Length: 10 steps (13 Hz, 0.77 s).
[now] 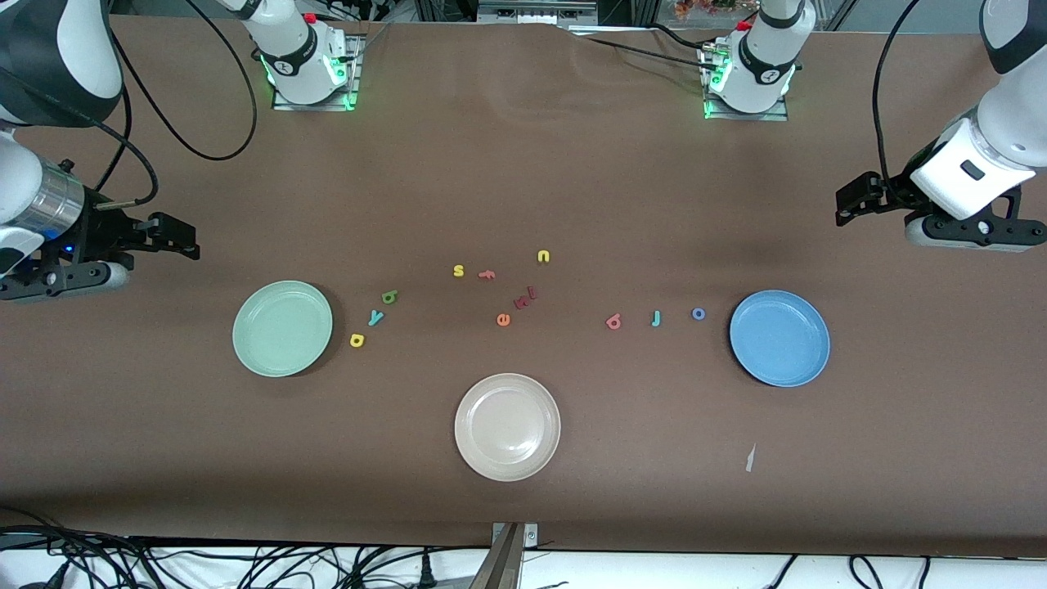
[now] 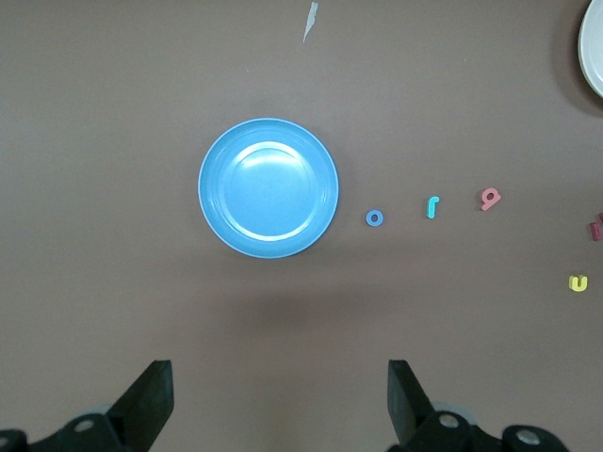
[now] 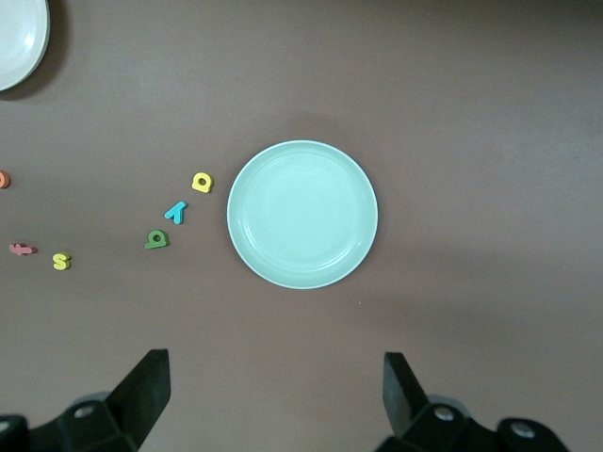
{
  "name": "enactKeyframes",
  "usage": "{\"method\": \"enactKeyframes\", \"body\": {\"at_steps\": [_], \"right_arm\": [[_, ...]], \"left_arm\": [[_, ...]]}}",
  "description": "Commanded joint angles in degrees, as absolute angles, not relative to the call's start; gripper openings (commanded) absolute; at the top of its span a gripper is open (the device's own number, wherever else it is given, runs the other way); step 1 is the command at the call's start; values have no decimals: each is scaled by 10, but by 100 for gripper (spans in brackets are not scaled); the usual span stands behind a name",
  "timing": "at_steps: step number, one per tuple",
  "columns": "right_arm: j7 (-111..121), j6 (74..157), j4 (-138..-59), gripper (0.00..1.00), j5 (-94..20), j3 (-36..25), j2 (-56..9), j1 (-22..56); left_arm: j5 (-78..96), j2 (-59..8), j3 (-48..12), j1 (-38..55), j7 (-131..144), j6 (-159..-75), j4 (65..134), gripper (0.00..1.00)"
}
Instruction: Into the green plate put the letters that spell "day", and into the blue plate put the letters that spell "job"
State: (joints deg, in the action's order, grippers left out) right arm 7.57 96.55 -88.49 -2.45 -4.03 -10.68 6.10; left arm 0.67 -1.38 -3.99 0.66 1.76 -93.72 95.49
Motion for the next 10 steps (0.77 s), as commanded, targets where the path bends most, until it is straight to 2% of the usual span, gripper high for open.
{"method": "enactKeyframes", "body": {"at_steps": [1, 7, 10], "right_arm": [[72, 962, -888, 100, -18, -32, -97, 55], [71, 961, -889, 100, -18, -29, -98, 52], [69, 960, -890, 100, -18, -24, -101, 47]], "left_arm": [[10, -15, -40, 8, 10, -925, 943, 100], [12, -18, -39, 8, 4, -925, 944, 100], [21, -40, -52, 11, -22, -918, 944, 100]]}}
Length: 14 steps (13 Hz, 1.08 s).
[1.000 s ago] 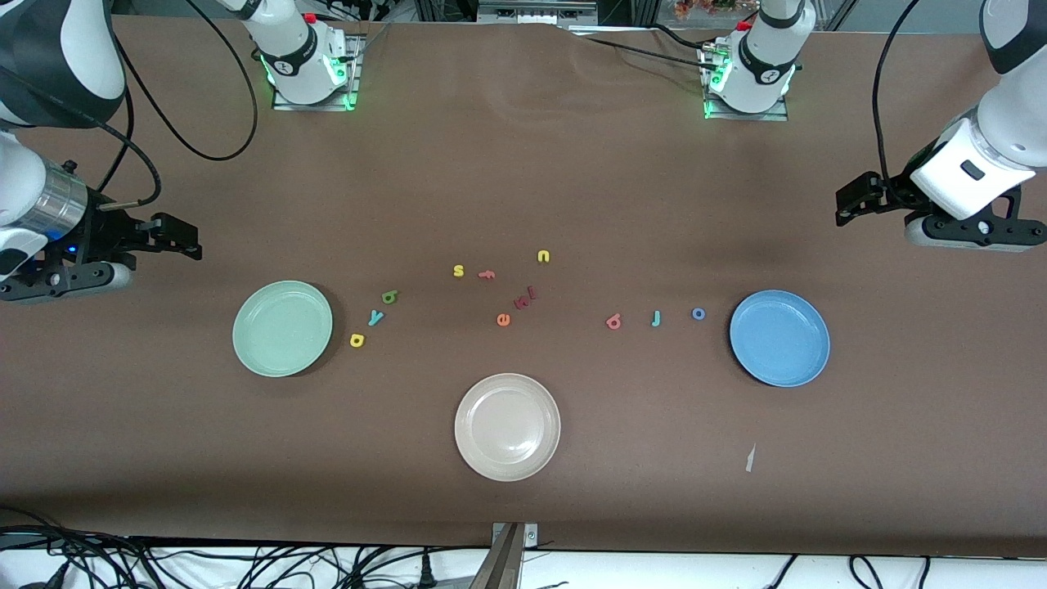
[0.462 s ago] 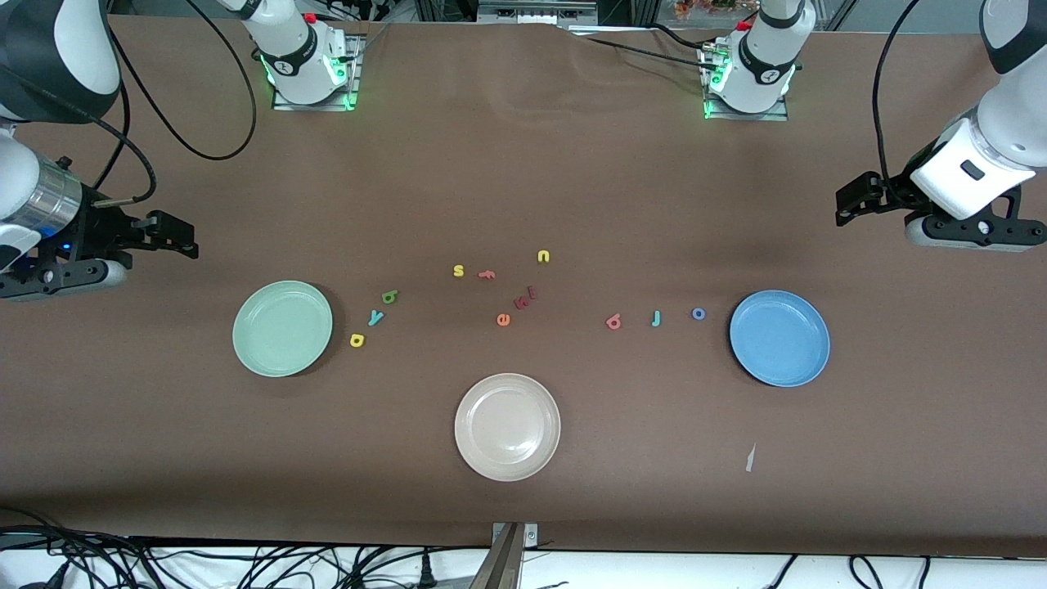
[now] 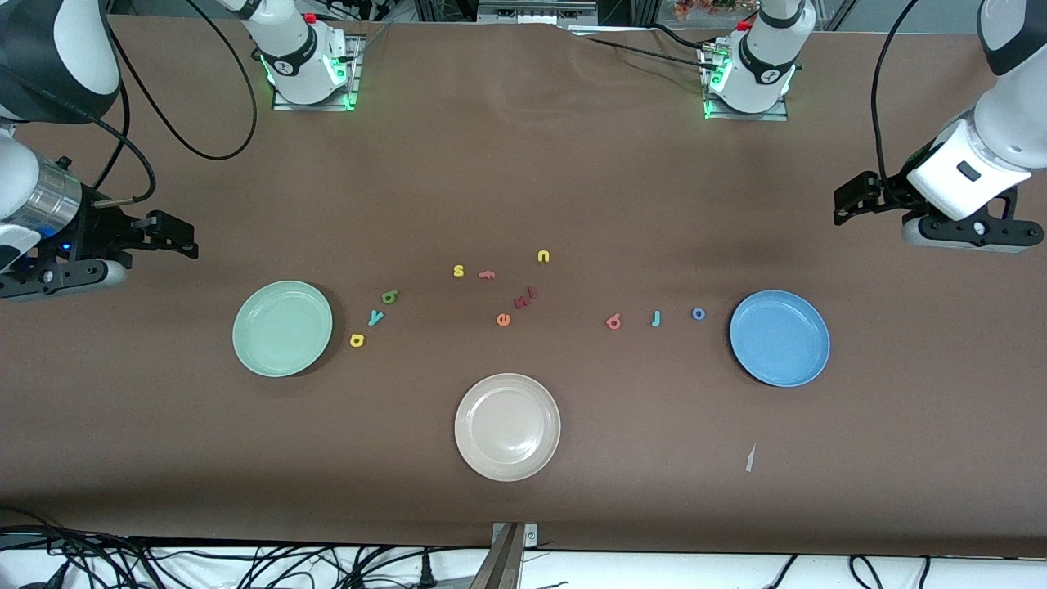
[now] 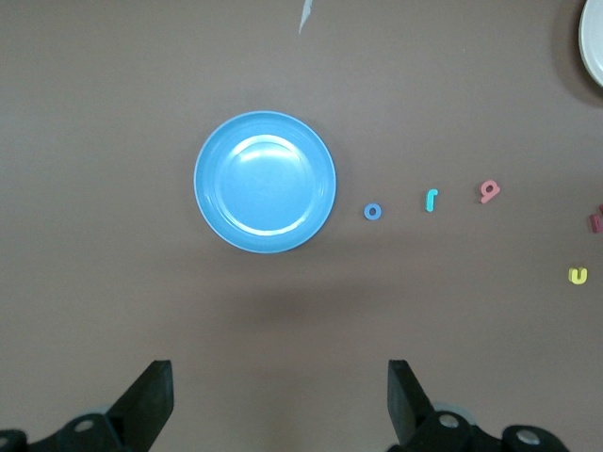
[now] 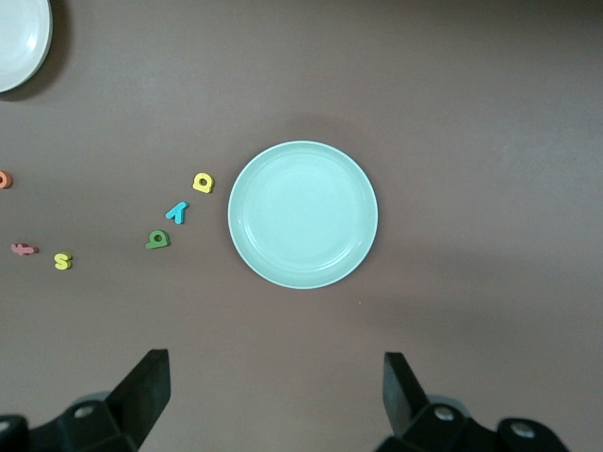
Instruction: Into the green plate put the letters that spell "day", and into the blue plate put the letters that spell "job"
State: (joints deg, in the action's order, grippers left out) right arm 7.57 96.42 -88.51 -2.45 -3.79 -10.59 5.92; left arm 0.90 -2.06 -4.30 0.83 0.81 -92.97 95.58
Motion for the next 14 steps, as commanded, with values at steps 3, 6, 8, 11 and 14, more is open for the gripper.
{"method": "enactKeyframes", "body": {"at_steps": [3, 6, 8, 11, 14], "right_arm": [[74, 962, -889, 100, -18, -22, -110, 36], [74, 969, -897, 100, -18, -21, -114, 36], [68, 985, -899, 100, -16, -1, -121, 36], [31, 1040, -930, 100, -16, 24, -133, 36], [32, 1134, -954, 100, -16, 49, -176, 36]], "left_arm": [[19, -79, -60, 14, -163, -918, 944, 100], [19, -124, -63, 36, -239, -926, 945, 100], [19, -165, -64, 58, -314, -948, 951, 100], [4, -204, -64, 78, -414, -1037, 980, 100], [3, -223, -64, 77, -526, -1149, 1032, 100]]}}
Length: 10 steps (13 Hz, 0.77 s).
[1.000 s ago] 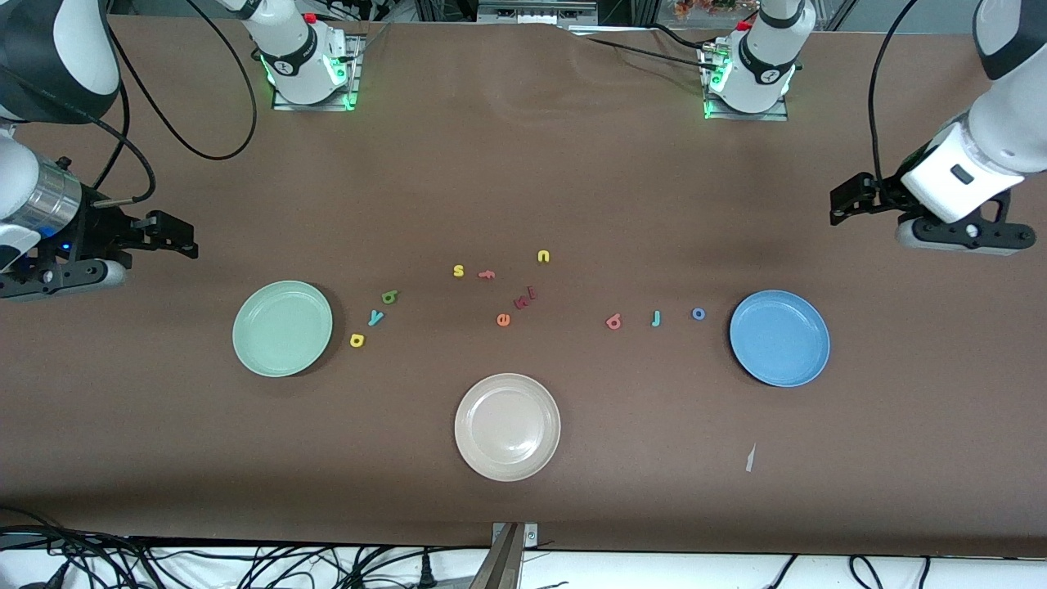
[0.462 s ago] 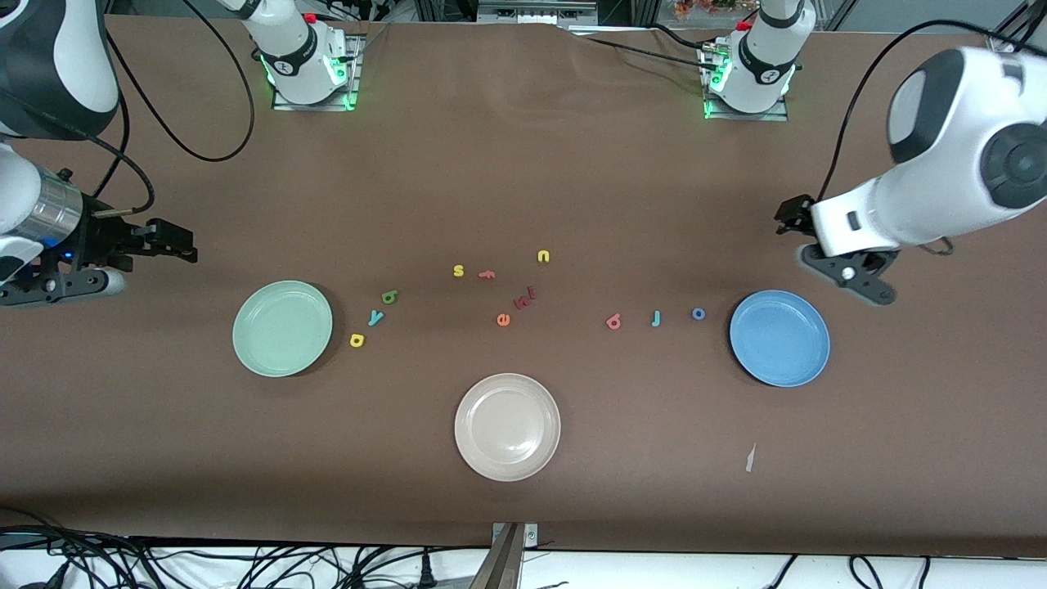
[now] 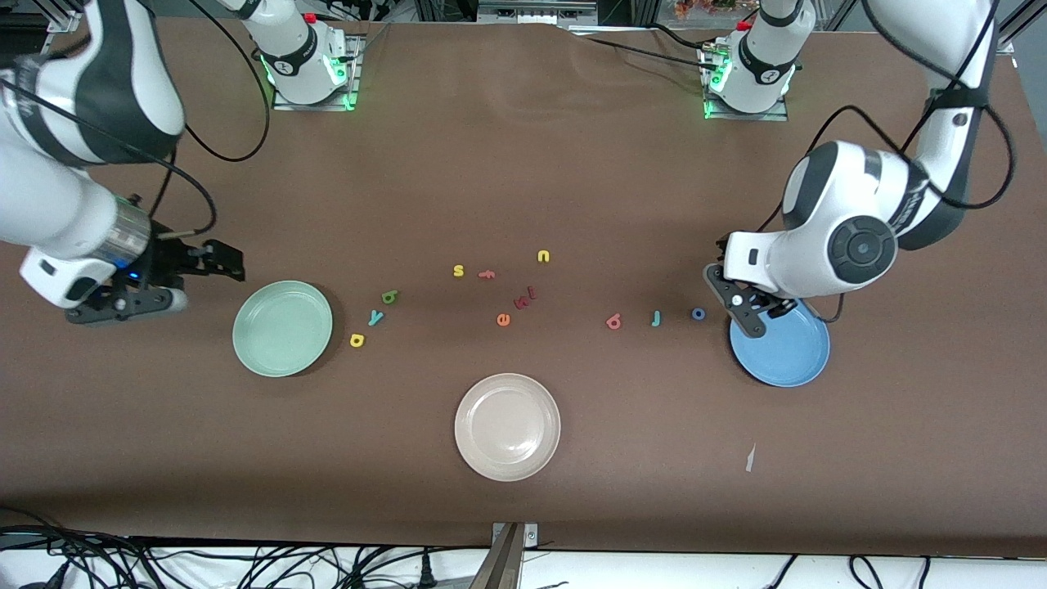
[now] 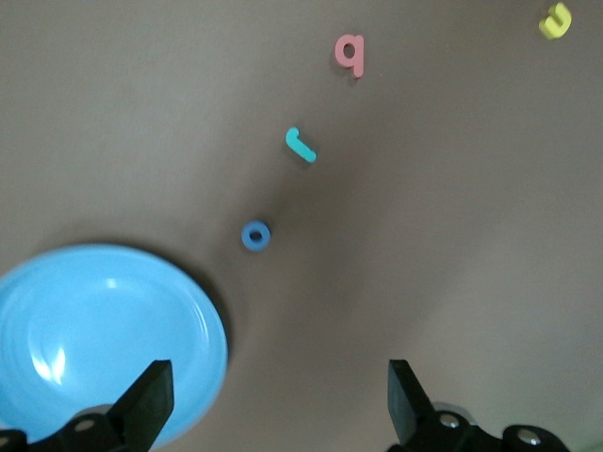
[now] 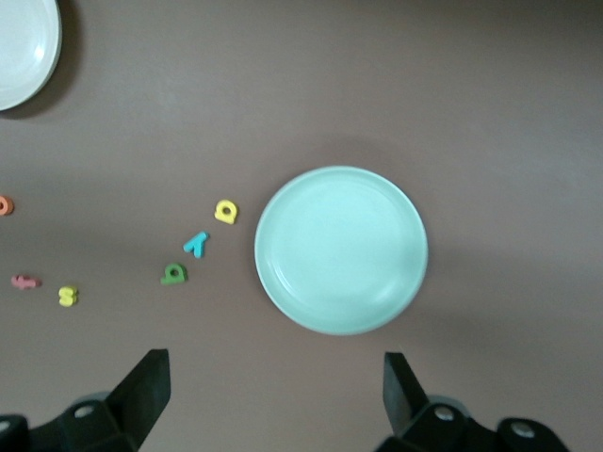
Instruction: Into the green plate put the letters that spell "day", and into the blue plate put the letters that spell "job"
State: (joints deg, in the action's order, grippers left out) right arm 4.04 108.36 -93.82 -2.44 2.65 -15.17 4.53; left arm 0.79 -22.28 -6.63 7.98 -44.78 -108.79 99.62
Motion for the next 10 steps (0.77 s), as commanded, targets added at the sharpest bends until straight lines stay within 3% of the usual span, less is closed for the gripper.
{"method": "enactKeyframes", "body": {"at_steps": [1, 4, 7, 10], "right_arm": [[31, 1159, -955, 100, -16, 54, -197, 37], [33, 1230, -955, 100, -11, 62, -256, 39], [32, 1285, -934, 100, 3, 62, -314, 68], [16, 1288, -903, 100, 7, 62, -356, 102]], "left_arm": [[3, -231, -64, 77, -568, -1211, 1064, 100], [3, -248, -64, 79, -613, -1346, 1137, 100], [2, -259, -63, 79, -634, -1417, 1182, 100], [-26, -273, -63, 93, -635, -1465, 1201, 100]]}}
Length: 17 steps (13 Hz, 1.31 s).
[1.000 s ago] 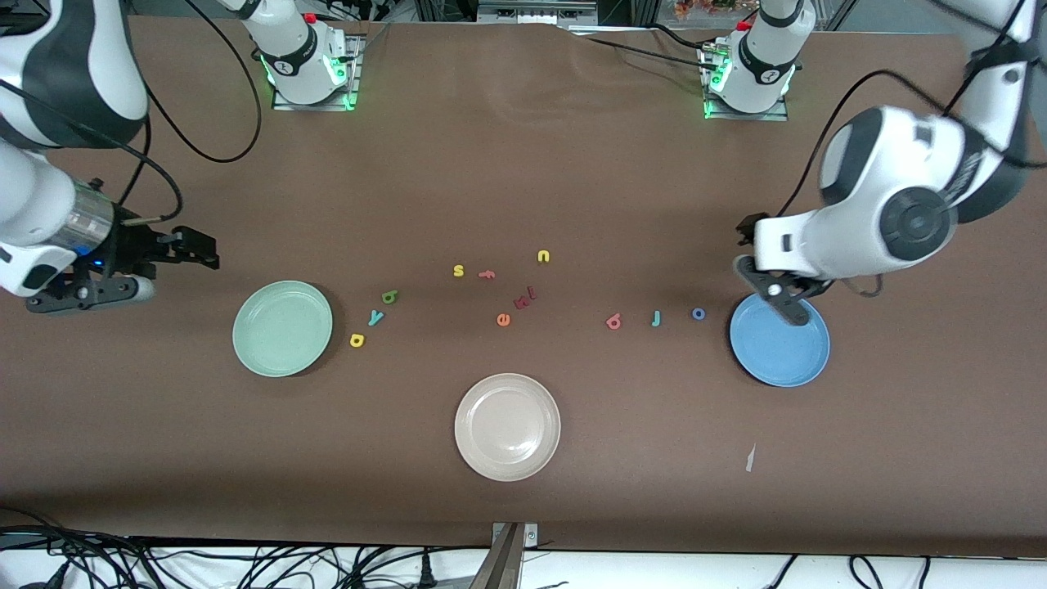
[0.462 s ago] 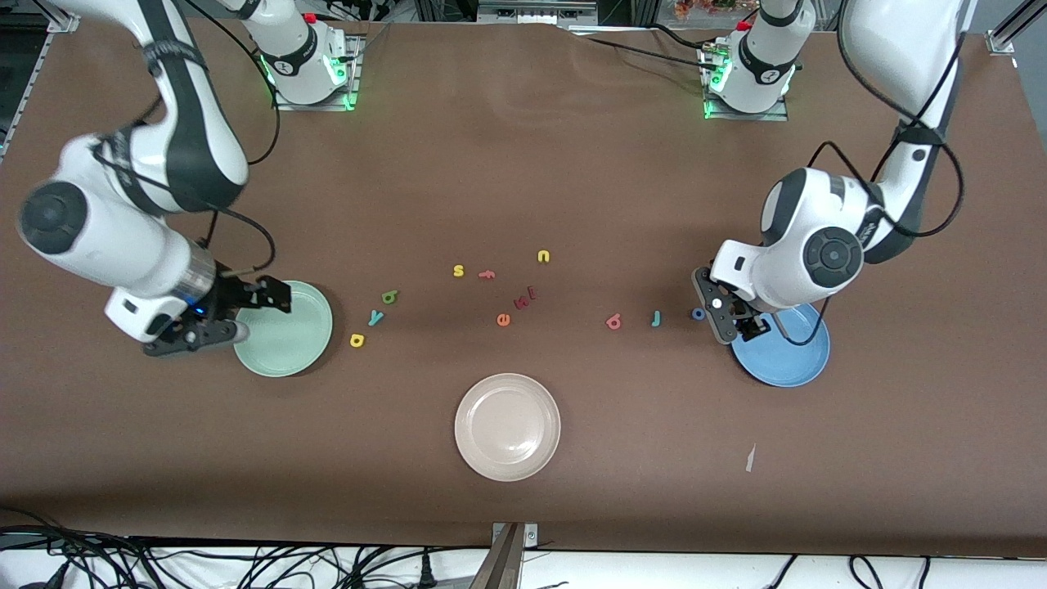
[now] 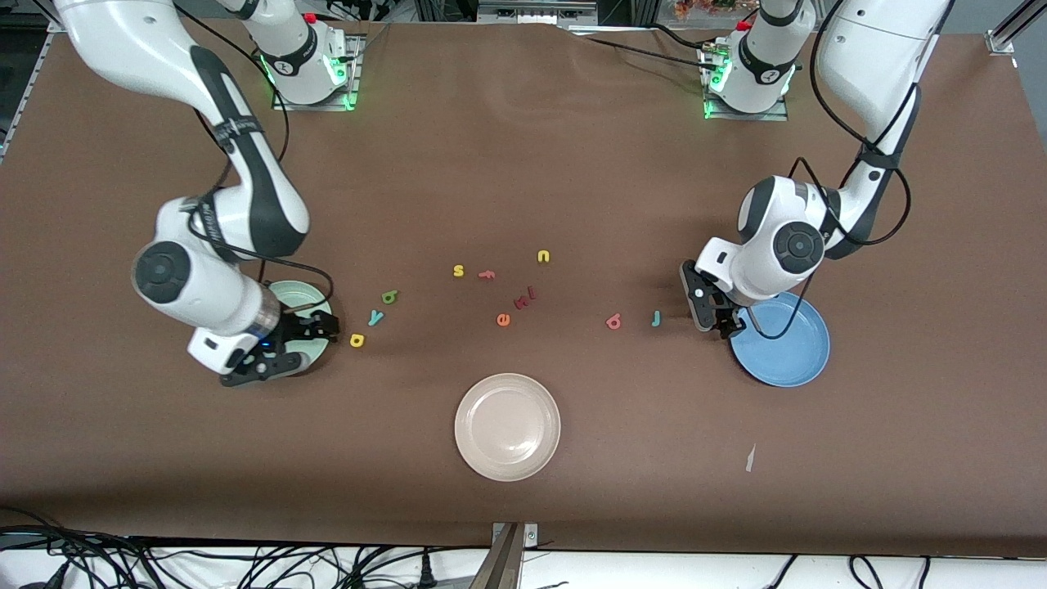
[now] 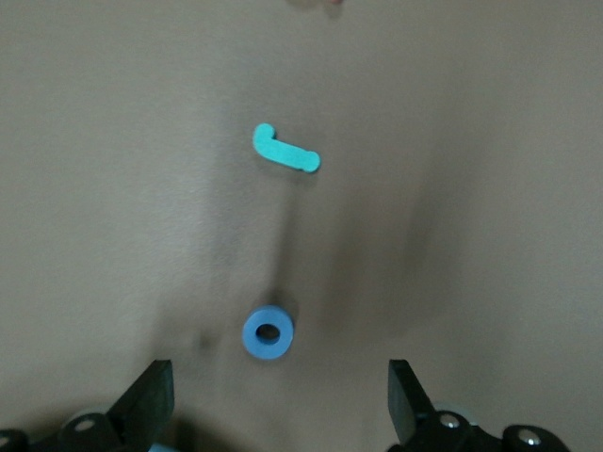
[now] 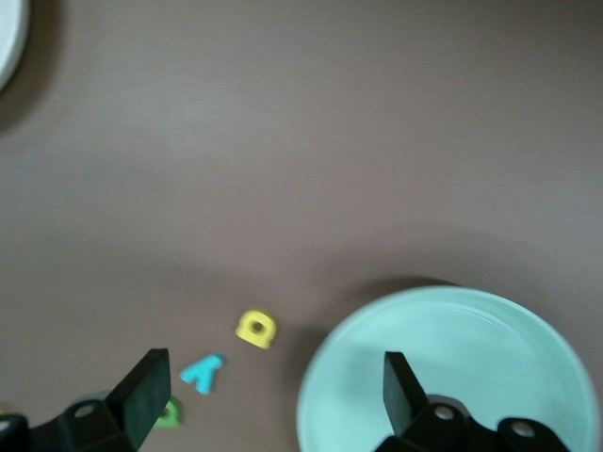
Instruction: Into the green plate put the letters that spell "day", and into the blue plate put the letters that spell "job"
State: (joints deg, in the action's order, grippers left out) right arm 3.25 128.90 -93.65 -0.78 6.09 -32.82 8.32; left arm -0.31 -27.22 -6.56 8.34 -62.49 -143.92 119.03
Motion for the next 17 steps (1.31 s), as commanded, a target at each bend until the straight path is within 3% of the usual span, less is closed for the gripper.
{"method": "enactKeyframes", "body": {"at_steps": [1, 8, 12, 16, 17], "right_arm": [[16, 1293, -901, 100, 11, 62, -366, 107], [15, 1355, -924, 99, 22, 62, -400, 108], [14, 1361, -927, 95, 22, 61, -410, 108], [-3, 1398, -957, 88, 21, 61, -414, 108], [-6, 1403, -961, 87, 20, 61, -415, 109]], "left_arm": [[-37, -280, -64, 93, -635, -1474, 1201, 100], [-93, -300, -63, 98, -630, -1501, 1196, 100], [-93, -310, -63, 100, -630, -1513, 1196, 89], [-96, -309, -63, 99, -635, -1516, 1195, 9], [-97, -307, -63, 99, -639, -1515, 1195, 0]]}}
